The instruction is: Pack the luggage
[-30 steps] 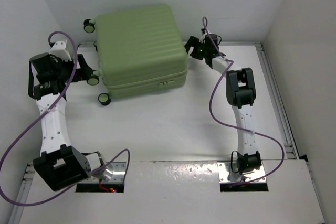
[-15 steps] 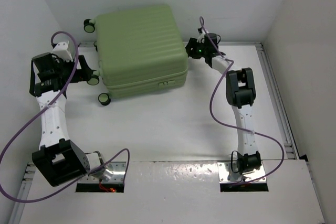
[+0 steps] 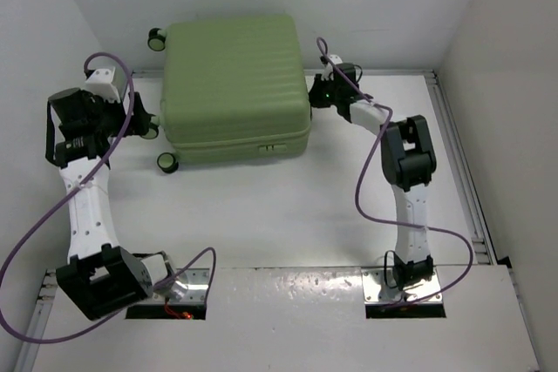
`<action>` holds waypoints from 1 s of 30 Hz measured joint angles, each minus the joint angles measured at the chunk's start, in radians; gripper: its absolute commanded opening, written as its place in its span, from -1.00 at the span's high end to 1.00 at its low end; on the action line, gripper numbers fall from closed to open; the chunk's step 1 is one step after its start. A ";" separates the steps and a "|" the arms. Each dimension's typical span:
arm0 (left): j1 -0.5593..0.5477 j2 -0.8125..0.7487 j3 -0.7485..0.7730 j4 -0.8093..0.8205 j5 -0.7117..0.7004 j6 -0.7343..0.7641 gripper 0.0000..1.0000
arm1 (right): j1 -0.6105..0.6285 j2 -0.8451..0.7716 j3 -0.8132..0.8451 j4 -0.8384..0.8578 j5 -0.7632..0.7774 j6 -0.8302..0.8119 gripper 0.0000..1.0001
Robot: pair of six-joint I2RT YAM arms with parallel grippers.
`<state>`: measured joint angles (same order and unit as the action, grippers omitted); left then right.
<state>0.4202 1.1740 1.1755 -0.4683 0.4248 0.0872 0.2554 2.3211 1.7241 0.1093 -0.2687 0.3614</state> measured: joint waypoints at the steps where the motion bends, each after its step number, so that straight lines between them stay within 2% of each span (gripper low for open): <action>1: 0.000 -0.014 0.000 0.000 0.002 0.006 -0.83 | 0.002 -0.048 -0.070 0.006 0.006 0.009 1.00; 9: 0.000 -0.120 0.010 0.003 0.063 0.045 -0.80 | 0.077 -0.362 -0.476 -0.017 0.097 0.151 1.00; 12: 0.000 -0.162 0.020 -0.011 0.108 0.065 -0.80 | 0.145 -0.435 -0.546 -0.051 0.174 0.233 1.00; 13: 0.000 -0.172 0.026 -0.015 0.122 0.067 -0.87 | 0.178 -0.456 -0.560 -0.078 0.210 0.256 1.00; 15: 0.000 -0.183 0.055 -0.039 0.157 0.073 -0.96 | 0.273 -0.493 -0.564 -0.166 0.285 0.302 0.80; 16: 0.000 -0.183 0.074 -0.052 0.176 0.076 -0.99 | 0.323 -0.505 -0.562 -0.203 0.312 0.323 0.54; 17: 0.000 -0.180 0.092 -0.069 0.193 0.079 -0.99 | 0.368 -0.514 -0.560 -0.233 0.322 0.339 0.08; 18: -0.001 -0.178 0.108 -0.083 0.210 0.085 -0.99 | 0.414 -0.525 -0.558 -0.259 0.307 0.349 -0.14; 20: -0.005 -0.175 0.127 -0.108 0.241 0.096 -0.99 | 0.480 -0.558 -0.560 -0.334 0.257 0.363 -0.42; 23: -0.041 -0.177 0.131 -0.138 0.275 0.115 -0.99 | 0.506 -0.634 -0.570 -0.387 0.182 0.369 -0.39; 25: -0.086 -0.177 0.131 -0.157 0.305 0.135 -0.99 | 0.443 -0.727 -0.604 -0.403 0.145 0.373 -0.30; 28: -0.171 -0.176 0.138 -0.200 0.358 0.188 -0.76 | 0.273 -0.894 -0.679 -0.394 0.113 0.341 -0.15; 29: -0.202 -0.177 0.140 -0.214 0.374 0.209 -0.56 | 0.212 -0.952 -0.713 -0.378 0.110 0.317 -0.11; 30: -0.241 -0.177 0.143 -0.230 0.380 0.229 -0.46 | 0.164 -1.012 -0.766 -0.337 0.098 0.290 -0.02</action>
<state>0.1791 0.9970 1.3182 -0.6983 0.8043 0.3157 0.4194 1.3090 0.9585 -0.2276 -0.1703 0.6510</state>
